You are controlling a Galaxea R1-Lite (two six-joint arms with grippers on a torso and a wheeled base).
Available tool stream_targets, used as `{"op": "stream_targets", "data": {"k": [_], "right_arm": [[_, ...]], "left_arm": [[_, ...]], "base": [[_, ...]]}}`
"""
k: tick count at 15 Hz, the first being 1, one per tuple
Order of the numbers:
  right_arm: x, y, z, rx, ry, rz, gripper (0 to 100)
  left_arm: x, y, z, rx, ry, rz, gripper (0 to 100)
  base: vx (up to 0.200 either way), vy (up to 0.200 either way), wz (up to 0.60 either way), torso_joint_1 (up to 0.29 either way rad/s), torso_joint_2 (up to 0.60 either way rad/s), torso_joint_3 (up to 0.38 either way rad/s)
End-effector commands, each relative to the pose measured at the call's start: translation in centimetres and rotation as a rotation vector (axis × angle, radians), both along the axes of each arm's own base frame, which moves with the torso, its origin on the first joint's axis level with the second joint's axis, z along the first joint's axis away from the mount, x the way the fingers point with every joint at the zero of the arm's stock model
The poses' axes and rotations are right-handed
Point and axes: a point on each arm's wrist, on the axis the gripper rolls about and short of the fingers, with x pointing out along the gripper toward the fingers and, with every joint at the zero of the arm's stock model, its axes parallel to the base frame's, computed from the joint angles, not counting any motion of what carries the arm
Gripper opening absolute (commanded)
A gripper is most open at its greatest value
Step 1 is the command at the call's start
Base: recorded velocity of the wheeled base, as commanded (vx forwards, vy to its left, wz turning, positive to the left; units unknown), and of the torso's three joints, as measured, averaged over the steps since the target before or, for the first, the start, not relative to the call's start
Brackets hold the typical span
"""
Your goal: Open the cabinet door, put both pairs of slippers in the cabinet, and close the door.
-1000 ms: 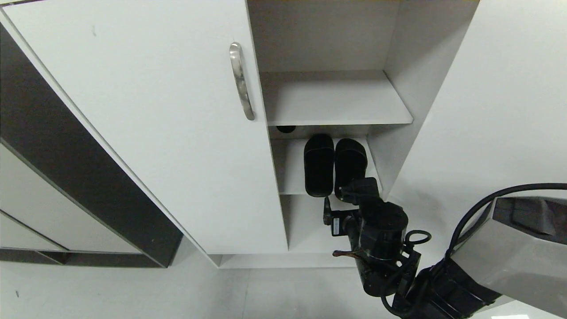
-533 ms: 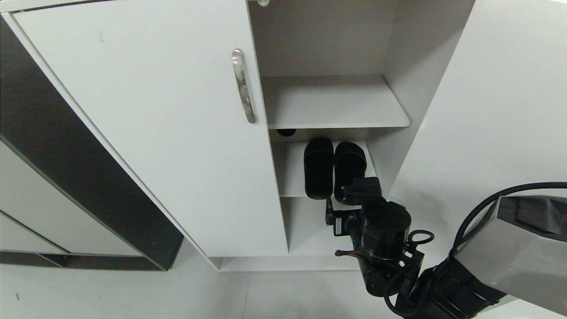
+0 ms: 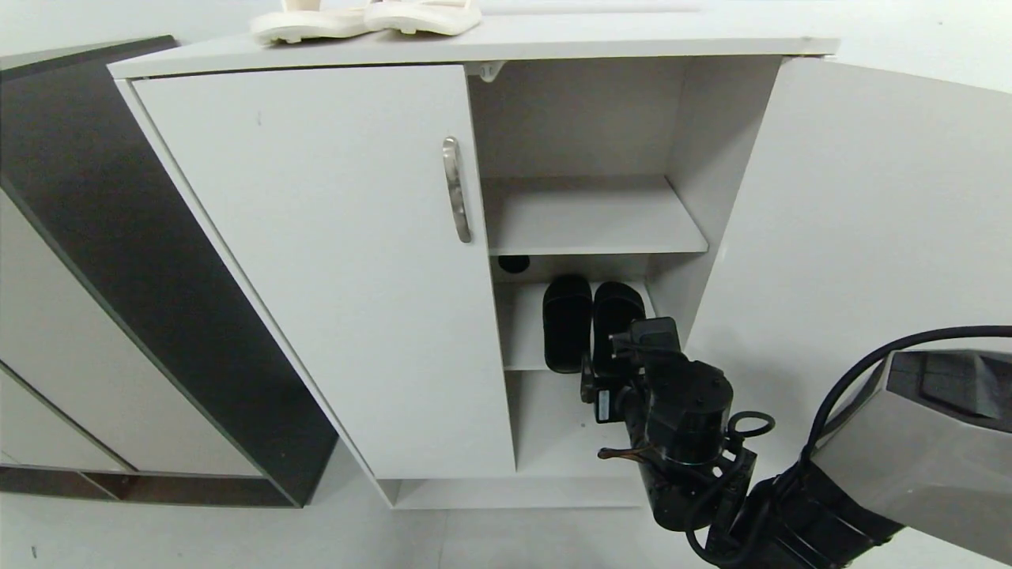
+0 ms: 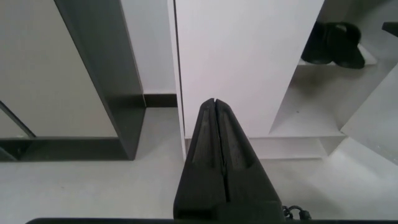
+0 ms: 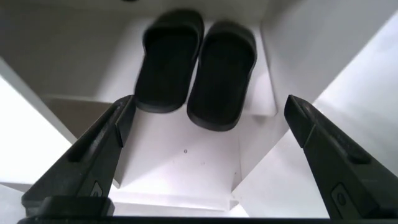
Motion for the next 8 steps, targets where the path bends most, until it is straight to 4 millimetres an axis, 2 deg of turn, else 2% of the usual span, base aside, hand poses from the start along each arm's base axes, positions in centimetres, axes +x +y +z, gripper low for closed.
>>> {"op": "stream_targets", "data": {"k": [1,6,8], "right_arm": [[0.0,0.0,0.0,0.0,-0.001,0.0,100],[0.0,0.0,0.0,-0.001,0.0,0.0,100],[-1.1,-0.8,0.0,-0.019,0.02,0.074,100]], "left_arm": [[0.0,0.0,0.0,0.0,0.001,0.001,0],[0.0,0.0,0.0,0.0,0.001,0.003,0],[0.0,0.0,0.0,0.001,0.001,0.001,0]], "base": [[0.0,0.0,0.0,0.007,0.01,0.203],[0.0,0.0,0.0,0.001,0.01,0.201],[0.0,0.0,0.0,0.005,0.0,0.178]]}}
